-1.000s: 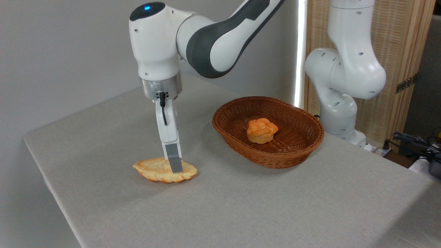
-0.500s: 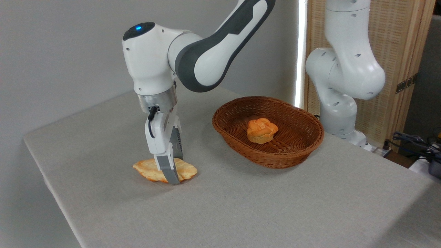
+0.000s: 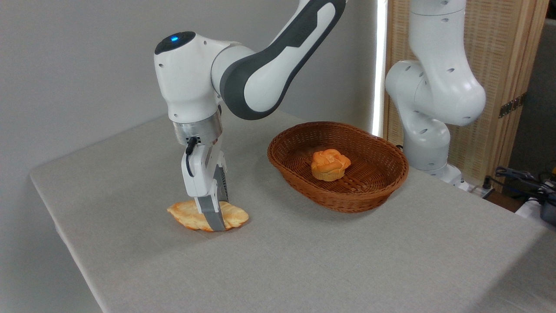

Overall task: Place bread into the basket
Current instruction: 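Close the gripper on the pastry's edge, then lift the pastry and carry it over the wicker basket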

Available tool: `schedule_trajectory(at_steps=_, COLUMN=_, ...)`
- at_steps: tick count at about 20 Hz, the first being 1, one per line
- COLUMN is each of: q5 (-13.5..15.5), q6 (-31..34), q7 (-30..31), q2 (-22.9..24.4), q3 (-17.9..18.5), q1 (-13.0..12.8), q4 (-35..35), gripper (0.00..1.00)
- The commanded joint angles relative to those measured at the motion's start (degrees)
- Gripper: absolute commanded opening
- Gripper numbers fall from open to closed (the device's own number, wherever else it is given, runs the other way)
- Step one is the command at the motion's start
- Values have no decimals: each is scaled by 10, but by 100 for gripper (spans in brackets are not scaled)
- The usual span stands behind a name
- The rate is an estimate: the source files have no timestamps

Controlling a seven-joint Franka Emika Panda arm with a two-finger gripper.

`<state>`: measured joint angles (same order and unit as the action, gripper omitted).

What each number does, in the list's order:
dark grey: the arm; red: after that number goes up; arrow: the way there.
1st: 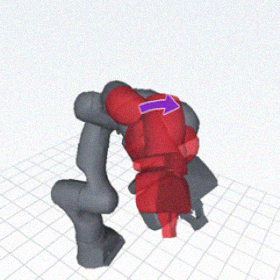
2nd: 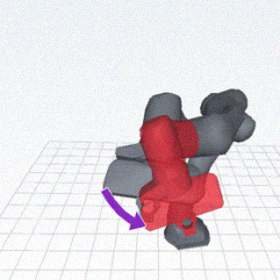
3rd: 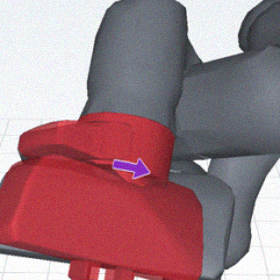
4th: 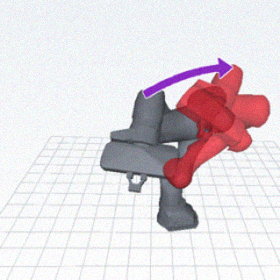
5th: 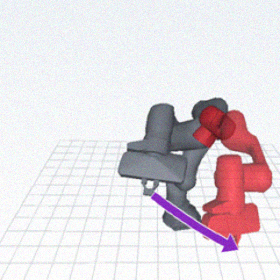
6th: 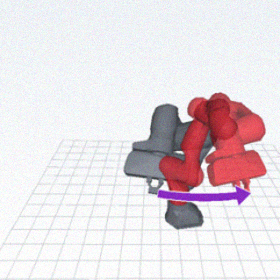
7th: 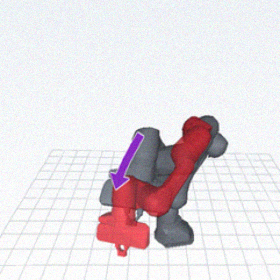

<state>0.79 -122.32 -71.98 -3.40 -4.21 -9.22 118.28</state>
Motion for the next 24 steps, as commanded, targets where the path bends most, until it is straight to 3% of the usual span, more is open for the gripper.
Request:
schedule_trajectory(at_steps=1, q5=0, q6=-7, q7=-10, q2=1, q3=3, q1=-1, q4=-1, gripper=33)
schedule_trajectory(at_steps=4, q5=3, q6=9, q7=-1, q2=19, q3=3, q1=-1, q4=-5, gripper=34)
schedule_trajectory(at_steps=7, q5=37, q6=51, q7=39, q2=57, q3=3, q1=-1, q4=-8, gripper=37)
schedule_trajectory(at_steps=9, q5=43, q6=77, q7=77, q2=90, q3=3, q1=-1, q4=-8, gripper=37)
schedule_trajectory(at_steps=12, q5=60, q6=152, q7=130, q2=142, q3=3, q1=-1, q4=-8, gripper=37)
schedule_trajectory(at_steps=15, q5=70, q6=238, q7=143, q2=182, q3=4, q1=-1, q4=-7, gripper=40)
schedule_trajectory(at_steps=19, q5=70, q6=370, q7=188, q2=211, q3=8, q1=-1, q4=-6, gripper=49)
schedule_trajectory(at_steps=23, q5=70, q6=478, q7=231, q2=212, q3=3, q1=-1, q4=-5, gripper=60)
schedule_trajectory(at_steps=24, q5=70, q6=495, q7=232, q2=212, q3=3, q1=-1, q4=-2, gripper=74)
